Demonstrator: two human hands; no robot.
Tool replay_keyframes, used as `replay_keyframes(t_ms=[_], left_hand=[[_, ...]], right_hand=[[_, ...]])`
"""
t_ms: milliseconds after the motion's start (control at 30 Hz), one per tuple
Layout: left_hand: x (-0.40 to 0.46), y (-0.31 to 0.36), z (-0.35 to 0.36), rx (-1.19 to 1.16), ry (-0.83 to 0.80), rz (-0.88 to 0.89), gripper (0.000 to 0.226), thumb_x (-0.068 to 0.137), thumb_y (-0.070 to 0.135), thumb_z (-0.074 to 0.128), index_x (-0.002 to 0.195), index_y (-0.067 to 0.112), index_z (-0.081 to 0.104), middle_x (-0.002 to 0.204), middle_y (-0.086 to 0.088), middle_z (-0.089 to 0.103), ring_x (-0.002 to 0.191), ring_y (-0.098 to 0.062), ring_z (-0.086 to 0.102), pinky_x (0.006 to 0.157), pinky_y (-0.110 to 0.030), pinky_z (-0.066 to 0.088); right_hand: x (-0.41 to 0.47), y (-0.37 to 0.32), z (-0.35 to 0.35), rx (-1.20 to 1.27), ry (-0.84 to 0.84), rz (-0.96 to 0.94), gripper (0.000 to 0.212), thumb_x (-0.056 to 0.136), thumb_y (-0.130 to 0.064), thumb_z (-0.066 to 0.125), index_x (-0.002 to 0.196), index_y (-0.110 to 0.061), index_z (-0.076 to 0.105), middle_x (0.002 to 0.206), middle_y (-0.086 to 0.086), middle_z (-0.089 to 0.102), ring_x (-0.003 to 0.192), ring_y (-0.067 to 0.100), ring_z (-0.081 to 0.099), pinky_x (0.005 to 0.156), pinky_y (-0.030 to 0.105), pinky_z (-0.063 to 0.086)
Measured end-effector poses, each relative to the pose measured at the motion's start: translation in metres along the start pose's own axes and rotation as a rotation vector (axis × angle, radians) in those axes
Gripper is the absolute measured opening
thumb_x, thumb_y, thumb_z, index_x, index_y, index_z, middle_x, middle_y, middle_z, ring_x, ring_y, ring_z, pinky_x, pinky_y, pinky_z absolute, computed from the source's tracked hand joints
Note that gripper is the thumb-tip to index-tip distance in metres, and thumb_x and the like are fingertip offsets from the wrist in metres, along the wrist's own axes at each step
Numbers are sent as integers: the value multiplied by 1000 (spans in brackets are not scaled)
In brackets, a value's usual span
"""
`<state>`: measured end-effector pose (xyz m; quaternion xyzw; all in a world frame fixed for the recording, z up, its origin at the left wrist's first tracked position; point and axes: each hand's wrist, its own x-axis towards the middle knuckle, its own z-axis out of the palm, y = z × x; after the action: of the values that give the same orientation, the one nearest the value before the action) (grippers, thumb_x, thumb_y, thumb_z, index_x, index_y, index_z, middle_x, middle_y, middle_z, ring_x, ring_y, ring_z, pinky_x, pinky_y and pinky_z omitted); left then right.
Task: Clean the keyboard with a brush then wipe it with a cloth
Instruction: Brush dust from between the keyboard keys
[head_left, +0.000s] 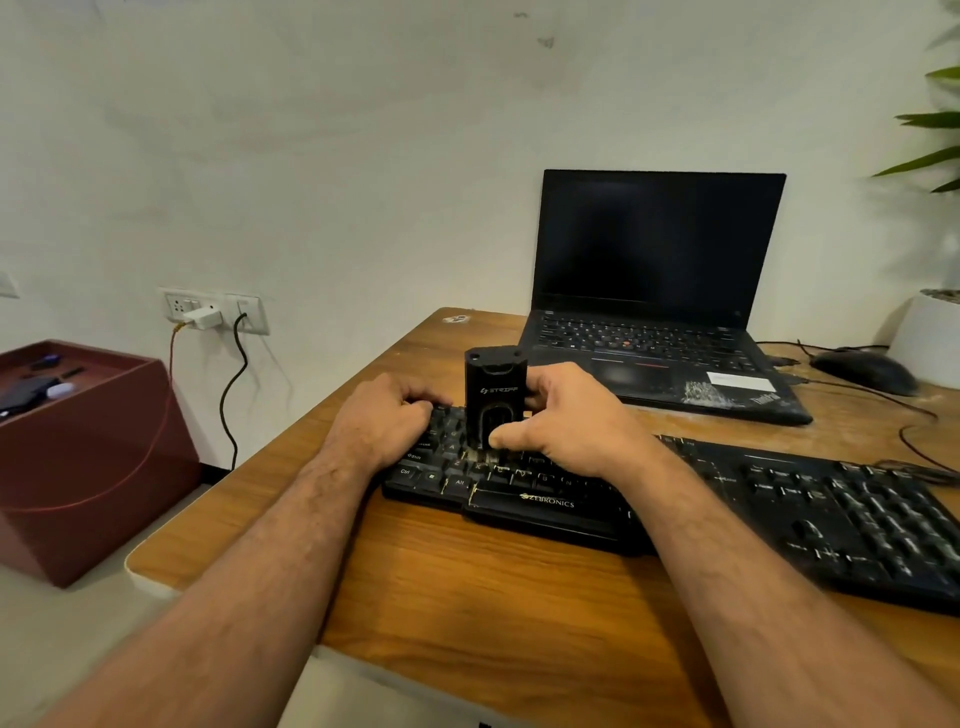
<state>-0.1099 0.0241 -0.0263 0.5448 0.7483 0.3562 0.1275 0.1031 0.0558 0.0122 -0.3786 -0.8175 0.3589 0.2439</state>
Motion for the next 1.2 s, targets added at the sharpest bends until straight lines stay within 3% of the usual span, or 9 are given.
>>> replay_keyframes(t_ms=[100,233,400,600,967,1200], left_hand=[[1,-1,1,-1,6,1,25,93,22,56,94,38,76,103,9,72,93,-7,63,86,-27,46],[-1,1,0,-25,19,4,25,93,21,57,90,39,74,98,8,72,90,-6,63,86,-27,49],[-1,1,0,9,12,12,26,95,22,56,100,37,76,97,9,70,85,0,59,68,-18,40],[0,0,-1,22,6,17,25,95,22,56,101,36,76,91,12,70,80,2,59,63,-14,37],[0,2,0,8,6,6,24,95,24,56,103,34,76,96,10,70,82,1,59,64,-13,38],[0,3,0,-6,11,7,24,95,22,56,102,33,76,94,9,70,82,0,59,62,-15,38]], right_hand=[[-3,2,-1,47,61,1,37,76,-17,85,108,-32,74,93,-17,76,87,-4,69,76,18,47],[-3,4,2,97,90,17,40,77,-21,86,114,-31,75,93,-15,77,85,-1,72,80,24,53],[2,9,4,135,136,37,38,79,-26,84,116,-30,73,98,-14,77,91,3,72,89,32,55],[1,9,2,162,167,25,19,86,-31,77,104,-29,73,87,-8,78,57,2,63,64,27,54],[4,9,3,301,170,76,19,78,-13,83,92,-23,74,83,2,79,62,14,65,69,37,58],[7,8,5,461,195,65,10,83,-14,79,92,-11,75,76,6,75,52,11,59,52,26,47]])
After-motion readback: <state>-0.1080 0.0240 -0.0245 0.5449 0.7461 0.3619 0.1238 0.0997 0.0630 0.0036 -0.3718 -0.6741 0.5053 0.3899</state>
